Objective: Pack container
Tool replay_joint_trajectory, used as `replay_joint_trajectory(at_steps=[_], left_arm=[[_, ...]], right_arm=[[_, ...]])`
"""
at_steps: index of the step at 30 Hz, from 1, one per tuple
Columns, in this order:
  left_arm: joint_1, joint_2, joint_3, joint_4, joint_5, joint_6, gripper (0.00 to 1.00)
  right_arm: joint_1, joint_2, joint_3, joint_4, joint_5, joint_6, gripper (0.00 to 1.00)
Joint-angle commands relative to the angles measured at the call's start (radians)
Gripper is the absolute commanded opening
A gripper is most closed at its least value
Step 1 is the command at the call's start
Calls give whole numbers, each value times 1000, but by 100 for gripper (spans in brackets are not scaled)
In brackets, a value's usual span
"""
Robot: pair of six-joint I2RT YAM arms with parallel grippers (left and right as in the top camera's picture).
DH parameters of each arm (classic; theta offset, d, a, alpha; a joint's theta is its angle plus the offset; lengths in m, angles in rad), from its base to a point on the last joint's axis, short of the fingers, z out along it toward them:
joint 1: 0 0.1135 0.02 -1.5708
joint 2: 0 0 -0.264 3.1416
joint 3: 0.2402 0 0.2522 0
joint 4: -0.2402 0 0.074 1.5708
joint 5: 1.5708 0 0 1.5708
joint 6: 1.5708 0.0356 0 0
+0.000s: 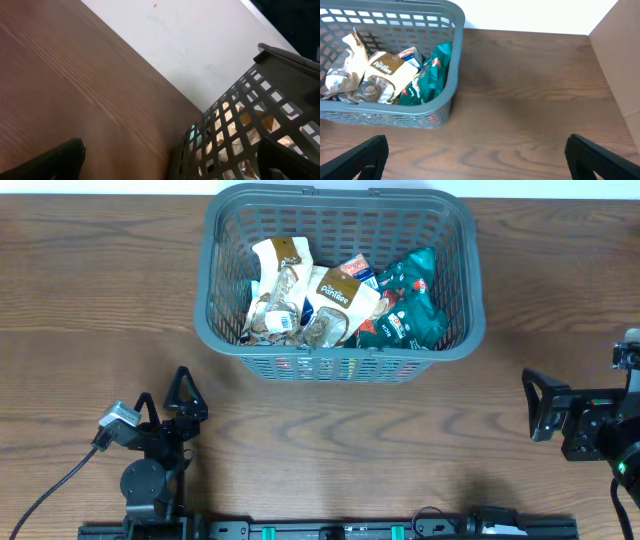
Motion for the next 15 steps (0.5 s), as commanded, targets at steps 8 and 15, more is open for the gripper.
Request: replay_joint_trajectory(at_steps=[8,15], left_arm=[[-3,-7,-22,-37,3,-12,99],[-3,-7,-22,-37,3,-12,99]], right_arm=[[-3,-8,5,44,7,-10,99],[69,-18,-1,427,14,-123,99]])
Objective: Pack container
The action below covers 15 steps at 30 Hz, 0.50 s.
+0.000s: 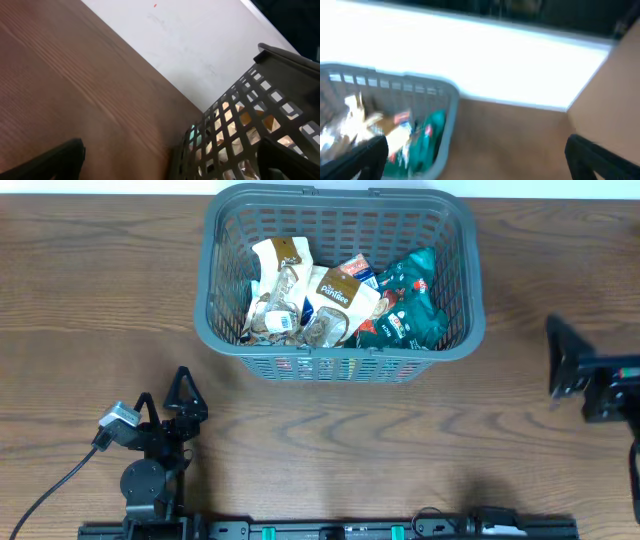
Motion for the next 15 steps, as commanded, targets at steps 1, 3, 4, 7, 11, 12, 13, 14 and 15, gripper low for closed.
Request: replay_joint_trajectory(at_steps=[1,3,4,7,11,12,13,14,15], left_arm=[[-3,-7,-23,-36,2,-10,99],[-3,-7,-23,-36,2,-10,99],[-3,-7,-23,-36,2,-10,99],[-3,-7,-23,-36,2,-10,99],[-3,-7,-23,-36,2,-10,99],[-3,-7,-23,-36,2,-10,99],[-3,-7,-23,-36,2,-10,99],[-3,-7,-23,-36,2,-10,99],[-3,-7,-23,-36,2,-10,99]], right_arm=[[37,-9,-8,105,6,-60,99],[43,-10,-31,201,-2,-60,99],[43,-11,-45,242,-8,-60,99],[43,-23,-109,373,-12,-60,99],[43,-61,-261,528,-11,-60,99],[43,-72,-313,568,-11,-60,99],[41,-84,-360,605,-12,-60,99],[37,-96,-412,645,-13,-59,99],[36,-110,-473,692,-12,-56,99]])
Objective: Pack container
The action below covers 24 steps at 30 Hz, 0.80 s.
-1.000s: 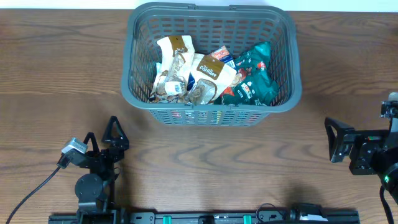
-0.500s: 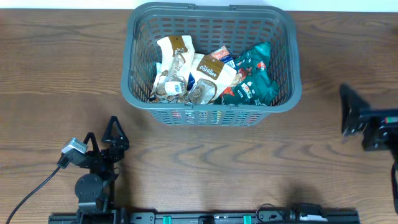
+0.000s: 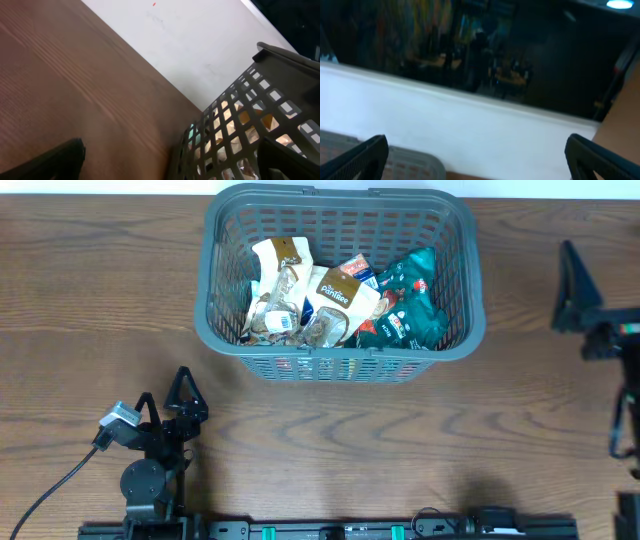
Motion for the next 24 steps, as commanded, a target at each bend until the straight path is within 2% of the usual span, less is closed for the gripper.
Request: replay_joint_trajectory(at_steps=[1,5,10,24], left_arm=[[-3,-7,-23,-36,-5,-9,99],[-3,-7,-23,-36,-5,-9,99],[-3,-7,-23,-36,-5,-9,99],[-3,-7,-23,-36,-5,-9,99]], right_arm=[[0,-40,-176,101,-8,-10,99],[0,-101,-400,241,-8,-10,99],[0,-187,-641,337,-19,-10,99],[0,-476,-1128,437,-26,-2,99]])
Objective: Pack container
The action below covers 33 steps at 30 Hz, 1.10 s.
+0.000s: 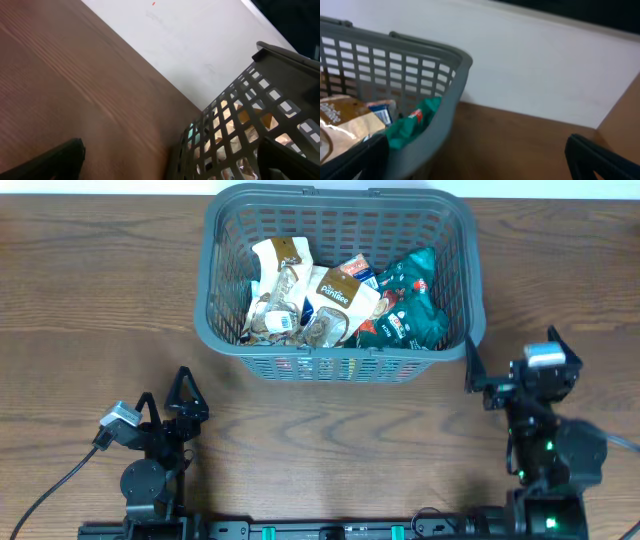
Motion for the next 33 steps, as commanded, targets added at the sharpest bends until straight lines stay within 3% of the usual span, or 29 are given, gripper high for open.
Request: replay_joint_trajectory(at_steps=[1,11,33], left_arm=[[-3,-7,-23,-35,-9,-8,99],[-3,-7,-23,-35,-9,-8,99],[-3,-7,-23,-35,-9,-8,99]], right_arm=[[0,-64,-117,2,-11,-11,99],[0,-224,-314,62,35,66,99],[0,-254,-415,17,52,63,99]])
